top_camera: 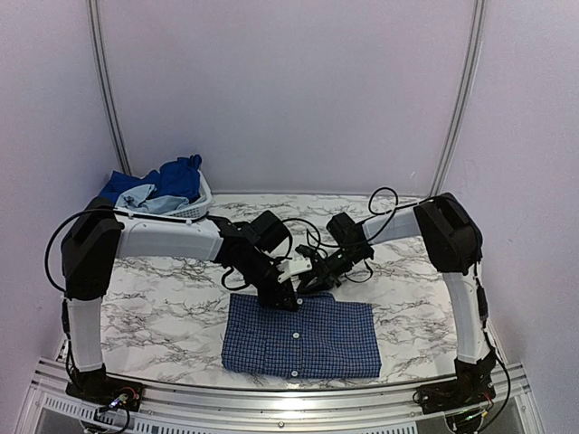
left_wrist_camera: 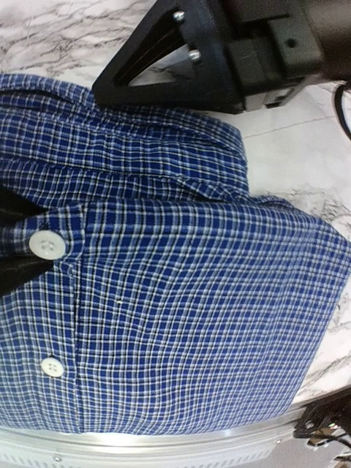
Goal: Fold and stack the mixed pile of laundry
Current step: Adjust the square-folded shirt at the center of the board.
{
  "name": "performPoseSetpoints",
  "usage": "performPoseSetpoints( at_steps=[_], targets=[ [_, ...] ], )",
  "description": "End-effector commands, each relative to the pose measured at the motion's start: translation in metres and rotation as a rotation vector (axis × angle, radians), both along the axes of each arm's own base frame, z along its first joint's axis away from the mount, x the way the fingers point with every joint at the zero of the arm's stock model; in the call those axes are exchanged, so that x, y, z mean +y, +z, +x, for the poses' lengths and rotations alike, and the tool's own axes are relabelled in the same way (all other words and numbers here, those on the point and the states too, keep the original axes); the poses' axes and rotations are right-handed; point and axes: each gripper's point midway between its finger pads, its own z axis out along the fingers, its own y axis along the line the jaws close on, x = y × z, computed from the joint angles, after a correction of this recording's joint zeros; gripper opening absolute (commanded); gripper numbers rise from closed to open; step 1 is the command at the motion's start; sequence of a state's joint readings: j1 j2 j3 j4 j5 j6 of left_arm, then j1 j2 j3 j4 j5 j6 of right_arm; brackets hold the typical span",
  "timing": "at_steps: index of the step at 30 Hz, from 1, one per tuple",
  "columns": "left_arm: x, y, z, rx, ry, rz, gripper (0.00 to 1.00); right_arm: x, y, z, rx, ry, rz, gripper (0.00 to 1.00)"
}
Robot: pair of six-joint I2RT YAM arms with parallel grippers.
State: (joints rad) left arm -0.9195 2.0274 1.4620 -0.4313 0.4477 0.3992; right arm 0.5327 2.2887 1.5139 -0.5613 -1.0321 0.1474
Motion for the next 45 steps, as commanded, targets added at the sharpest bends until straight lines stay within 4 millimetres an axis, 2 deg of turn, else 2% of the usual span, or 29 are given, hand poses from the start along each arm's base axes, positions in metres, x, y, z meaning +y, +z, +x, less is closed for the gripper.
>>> performPoseSetpoints(
  at_steps=[1, 3, 6, 7, 12, 21, 27, 31, 36, 39, 42, 45],
  targets=[
    [0.004, 0.019, 0.000, -0.070, -0.009, -0.005, 0.22, -0.006, -0.015, -0.009, -0.004, 0.014, -0.049, 0.09],
    [0.004, 0.016, 0.000, -0.066, -0.012, -0.002, 0.16, -0.007, -0.016, -0.010, -0.003, 0.014, -0.051, 0.09],
    [0.003, 0.013, -0.002, -0.055, -0.017, -0.002, 0.01, -0.008, -0.018, -0.013, 0.002, 0.017, -0.054, 0.09],
    [0.002, 0.014, -0.002, -0.057, -0.019, -0.003, 0.00, -0.009, -0.018, -0.014, 0.001, 0.018, -0.054, 0.09],
    [-0.002, 0.031, 0.006, -0.105, -0.008, -0.027, 0.00, -0.011, -0.022, -0.019, 0.007, 0.023, -0.057, 0.08],
    [-0.011, 0.055, 0.047, -0.225, 0.068, -0.077, 0.00, -0.014, -0.027, -0.030, 0.022, 0.041, -0.059, 0.07],
    [-0.017, 0.066, 0.062, -0.261, 0.088, -0.118, 0.00, -0.014, -0.026, -0.032, 0.022, 0.052, -0.048, 0.07],
    [-0.015, 0.059, 0.069, -0.268, 0.098, -0.116, 0.00, -0.013, -0.023, -0.032, 0.019, 0.058, -0.039, 0.07],
    [-0.011, 0.039, 0.084, -0.272, 0.146, -0.117, 0.00, -0.011, -0.019, -0.030, 0.011, 0.065, -0.029, 0.07],
    [-0.012, 0.027, 0.085, -0.262, 0.151, -0.123, 0.00, -0.010, -0.015, -0.026, -0.001, 0.066, -0.039, 0.07],
    [-0.009, 0.009, 0.084, -0.251, 0.155, -0.094, 0.00, -0.013, -0.003, -0.009, -0.042, 0.039, -0.064, 0.19],
    [-0.008, -0.002, 0.086, -0.260, 0.165, -0.089, 0.00, -0.017, 0.021, 0.016, -0.109, -0.007, -0.079, 0.27]
  ],
)
